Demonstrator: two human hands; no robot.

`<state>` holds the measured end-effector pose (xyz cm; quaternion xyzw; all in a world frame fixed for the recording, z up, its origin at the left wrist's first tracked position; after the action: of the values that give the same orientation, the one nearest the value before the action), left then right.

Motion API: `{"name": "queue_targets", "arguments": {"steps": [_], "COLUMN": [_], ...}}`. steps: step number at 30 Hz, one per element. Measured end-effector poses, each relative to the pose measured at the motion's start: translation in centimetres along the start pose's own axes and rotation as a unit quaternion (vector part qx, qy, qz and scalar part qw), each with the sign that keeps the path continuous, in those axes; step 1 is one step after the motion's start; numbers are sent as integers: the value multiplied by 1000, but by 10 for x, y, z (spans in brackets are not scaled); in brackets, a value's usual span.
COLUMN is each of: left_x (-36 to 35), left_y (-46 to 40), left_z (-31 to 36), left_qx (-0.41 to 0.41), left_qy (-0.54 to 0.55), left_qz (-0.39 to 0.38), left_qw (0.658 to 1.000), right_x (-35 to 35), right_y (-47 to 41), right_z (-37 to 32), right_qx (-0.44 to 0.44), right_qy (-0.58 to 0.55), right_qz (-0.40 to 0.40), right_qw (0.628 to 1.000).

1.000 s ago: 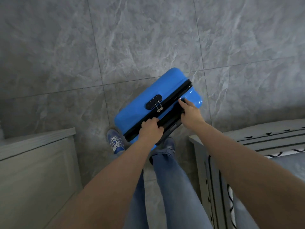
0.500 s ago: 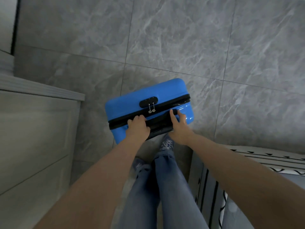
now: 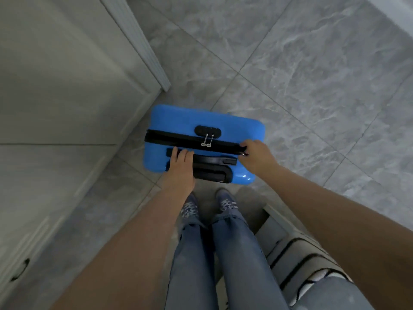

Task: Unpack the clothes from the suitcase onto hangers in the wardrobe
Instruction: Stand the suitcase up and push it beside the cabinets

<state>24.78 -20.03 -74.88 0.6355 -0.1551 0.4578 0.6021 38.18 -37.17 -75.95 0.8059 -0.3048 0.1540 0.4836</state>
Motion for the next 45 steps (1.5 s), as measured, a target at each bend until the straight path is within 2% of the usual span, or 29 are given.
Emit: {"name": "queue_targets", "arguments": {"steps": [2,4,7,10,15,22,28,33,35,36,37,39,40,41,43,44,45], "left_x": [-11,-27,-58,-86,-129,-159,-187,-215,-223,-228,-235,-263,-276,-289,-304,-314,-319], "left_y": [13,30,66,106,147,183,236,296,319,332,346,379,385,390,395,399,400], "left_z": [-14,-30,-57,-82,-126,-168,-220,-269,-284,-291,-295,-302,-299,-297,-297,-299,-301], "left_qx": [18,38,120,188,229,190,255,319,379,424,477,571,582,577,553,546,538], "left_qy": [-5,-16,27,48,4,-18,-14,23,84,141,215,393,472,533,589,599,599], "left_qz": [7,2,-1,11,17,31,19,7,28,56,88,133,145,160,185,186,177], "left_qw": [1000,999,992,981,973,981,967,947,921,893,848,708,646,598,560,556,567], "right_x": [2,-7,-41,-93,-187,-268,-326,-387,-410,-421,-429,-454,-462,-475,-496,-508,-516], "right_y": [0,0,2,13,47,71,98,145,164,173,179,196,202,210,220,225,228], "right_z": [-9,-19,-23,-30,-46,-80,-129,-162,-162,-162,-164,-167,-166,-166,-165,-167,-169], "right_qx": [25,36,13,17,52,90,156,195,201,204,212,235,242,246,247,250,255], "right_qy": [6,25,44,103,129,208,272,299,329,342,356,400,423,449,492,510,520], "right_qz": [20,5,-95,-207,-305,-303,-322,-373,-389,-382,-362,-321,-305,-296,-274,-262,-249], "right_qw": [999,999,994,973,942,926,893,856,837,834,835,826,818,806,788,780,776]}}
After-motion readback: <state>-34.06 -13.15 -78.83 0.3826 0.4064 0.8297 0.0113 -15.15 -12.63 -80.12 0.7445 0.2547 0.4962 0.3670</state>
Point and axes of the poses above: each hand's wrist, its own y-axis away from the middle knuckle, its own x-axis out of the back of the hand, z = x × y, the point moved 9 cm from there along -y, towards the middle knuckle, and after that the axes turned 13 degrees about -y, right-handed, at the moved point
